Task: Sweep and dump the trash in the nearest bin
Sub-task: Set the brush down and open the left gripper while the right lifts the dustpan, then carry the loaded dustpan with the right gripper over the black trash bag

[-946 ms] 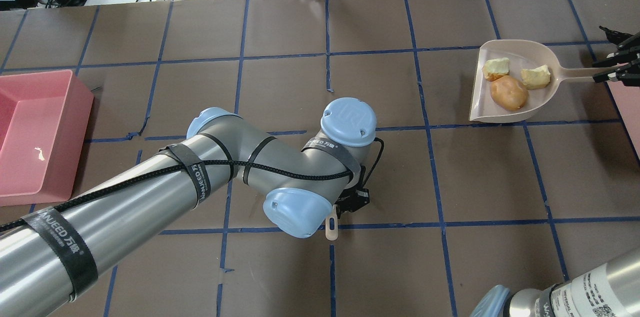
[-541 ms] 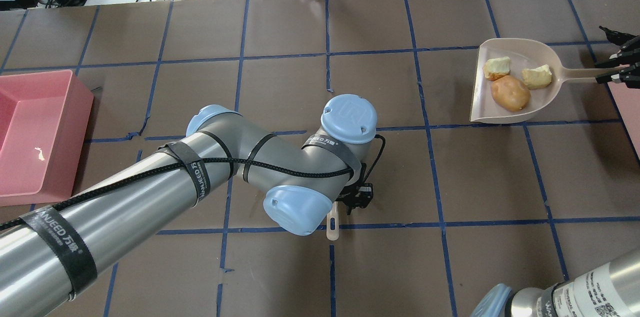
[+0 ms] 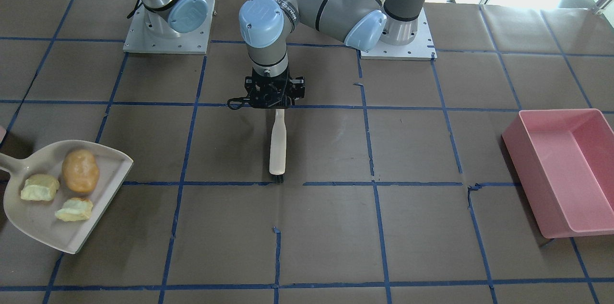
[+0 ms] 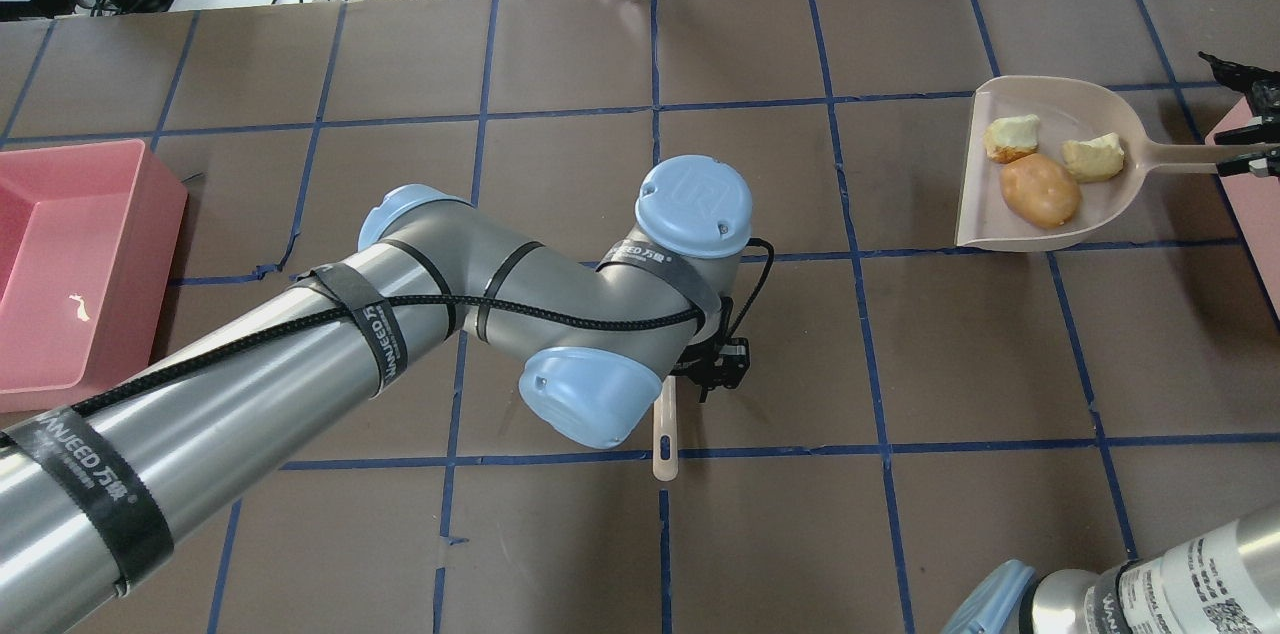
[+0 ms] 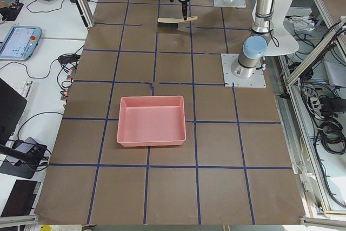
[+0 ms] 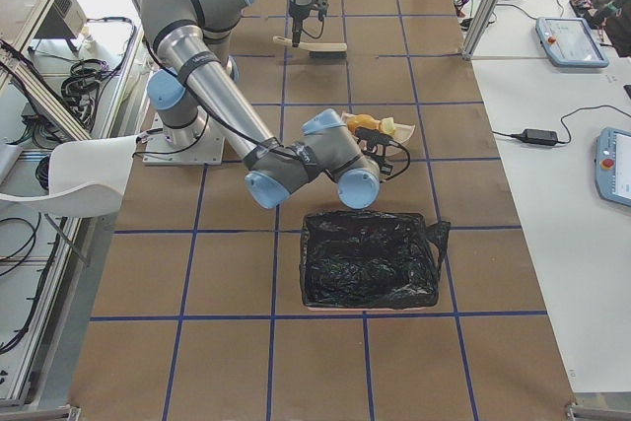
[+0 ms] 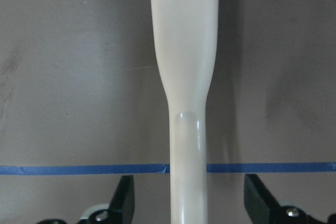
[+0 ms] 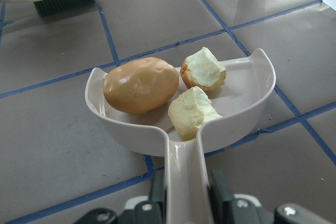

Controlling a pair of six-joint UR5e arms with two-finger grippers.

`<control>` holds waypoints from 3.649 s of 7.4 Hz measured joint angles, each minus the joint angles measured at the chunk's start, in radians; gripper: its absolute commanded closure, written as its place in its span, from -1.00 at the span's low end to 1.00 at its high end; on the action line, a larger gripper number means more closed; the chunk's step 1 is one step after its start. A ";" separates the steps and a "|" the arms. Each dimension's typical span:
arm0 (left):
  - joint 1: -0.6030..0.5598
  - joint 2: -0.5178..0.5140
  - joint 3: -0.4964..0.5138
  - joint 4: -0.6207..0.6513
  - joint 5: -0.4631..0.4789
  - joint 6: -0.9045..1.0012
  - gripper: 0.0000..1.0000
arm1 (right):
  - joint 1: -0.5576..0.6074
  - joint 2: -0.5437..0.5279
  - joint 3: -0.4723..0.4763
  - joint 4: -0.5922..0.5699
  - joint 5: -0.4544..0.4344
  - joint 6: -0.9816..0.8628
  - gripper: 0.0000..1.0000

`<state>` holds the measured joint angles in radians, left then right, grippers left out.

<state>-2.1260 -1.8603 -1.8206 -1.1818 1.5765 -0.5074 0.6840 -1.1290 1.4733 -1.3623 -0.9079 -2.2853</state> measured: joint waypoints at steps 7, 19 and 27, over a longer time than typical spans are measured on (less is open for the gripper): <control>0.142 0.035 0.335 -0.331 -0.007 0.203 -1.00 | -0.230 -0.121 -0.021 0.197 0.004 -0.072 1.00; 0.456 0.188 0.382 -0.513 0.090 0.619 -1.00 | -0.797 -0.177 -0.033 0.504 -0.032 -0.383 1.00; 0.452 0.183 0.385 -0.519 0.091 0.621 -1.00 | -0.868 -0.053 -0.156 0.412 0.077 -0.251 1.00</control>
<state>-1.6735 -1.6772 -1.4359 -1.7010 1.6674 0.1135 -0.1841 -1.1815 1.3177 -0.9500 -0.8313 -2.5361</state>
